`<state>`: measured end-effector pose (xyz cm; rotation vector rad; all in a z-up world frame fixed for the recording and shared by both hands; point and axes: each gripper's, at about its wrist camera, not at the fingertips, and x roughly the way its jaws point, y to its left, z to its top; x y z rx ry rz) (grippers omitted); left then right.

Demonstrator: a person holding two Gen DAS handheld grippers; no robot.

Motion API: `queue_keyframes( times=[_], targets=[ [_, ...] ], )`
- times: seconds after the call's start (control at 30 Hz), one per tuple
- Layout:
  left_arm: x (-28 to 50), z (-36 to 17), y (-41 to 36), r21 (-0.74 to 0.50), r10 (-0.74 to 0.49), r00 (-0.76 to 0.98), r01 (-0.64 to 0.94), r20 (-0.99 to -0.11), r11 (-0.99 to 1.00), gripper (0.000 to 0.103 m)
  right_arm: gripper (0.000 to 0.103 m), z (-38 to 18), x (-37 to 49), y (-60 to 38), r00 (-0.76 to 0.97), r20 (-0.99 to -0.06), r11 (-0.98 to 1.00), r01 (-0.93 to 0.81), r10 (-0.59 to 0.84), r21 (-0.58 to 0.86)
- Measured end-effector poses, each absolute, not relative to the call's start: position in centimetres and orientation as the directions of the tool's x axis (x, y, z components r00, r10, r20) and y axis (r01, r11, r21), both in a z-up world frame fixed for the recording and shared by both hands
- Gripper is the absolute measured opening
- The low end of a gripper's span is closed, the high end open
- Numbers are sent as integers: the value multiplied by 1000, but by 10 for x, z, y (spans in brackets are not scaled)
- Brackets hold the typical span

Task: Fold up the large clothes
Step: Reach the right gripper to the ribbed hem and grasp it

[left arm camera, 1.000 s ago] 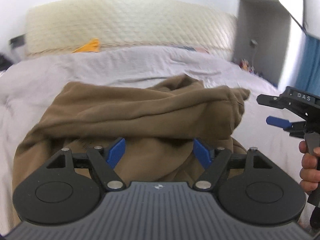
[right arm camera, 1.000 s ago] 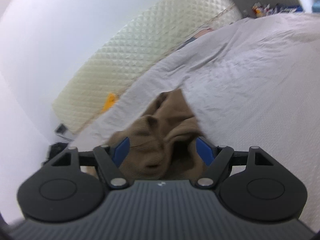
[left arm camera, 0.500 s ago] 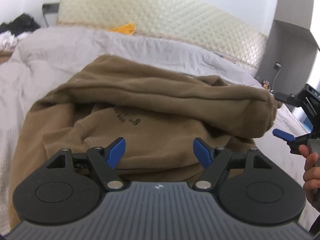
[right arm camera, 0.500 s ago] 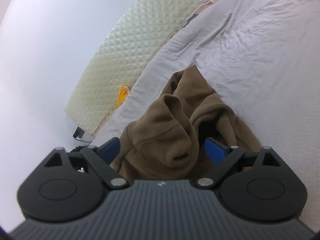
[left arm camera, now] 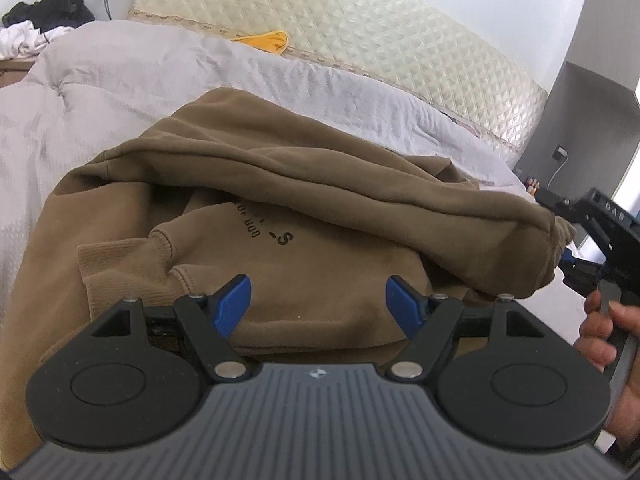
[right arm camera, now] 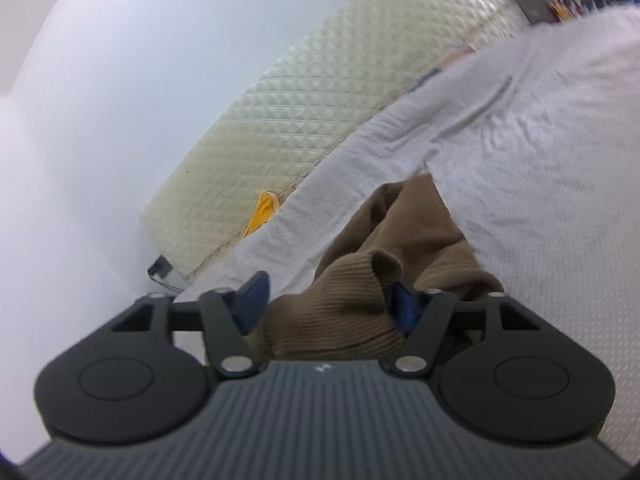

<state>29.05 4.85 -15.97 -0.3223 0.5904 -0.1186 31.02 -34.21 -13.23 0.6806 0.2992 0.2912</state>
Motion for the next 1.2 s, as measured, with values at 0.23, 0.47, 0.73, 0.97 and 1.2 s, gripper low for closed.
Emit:
queue_keyframes(
  times=[0.23, 0.47, 0.73, 0.97, 1.2],
  targets=[
    [277, -147, 50, -346, -203, 851, 26, -484, 938, 78, 27, -118, 273, -347, 925, -168, 760, -166, 341, 629],
    [254, -137, 49, -360, -233, 856, 58, -463, 931, 78, 22, -106, 228, -318, 887, -272, 840, -198, 373, 505],
    [236, -134, 34, -341, -262, 845, 102, -467, 935, 78, 22, -136, 208, -278, 788, -520, 914, -128, 329, 385],
    [233, -142, 21, -338, -297, 824, 138, -482, 931, 78, 24, -147, 207, -266, 748, -594, 935, -102, 297, 339],
    [238, -147, 17, -339, -300, 817, 137, -493, 931, 78, 29, -122, 200, -296, 830, -471, 892, -69, 300, 446]
  ],
)
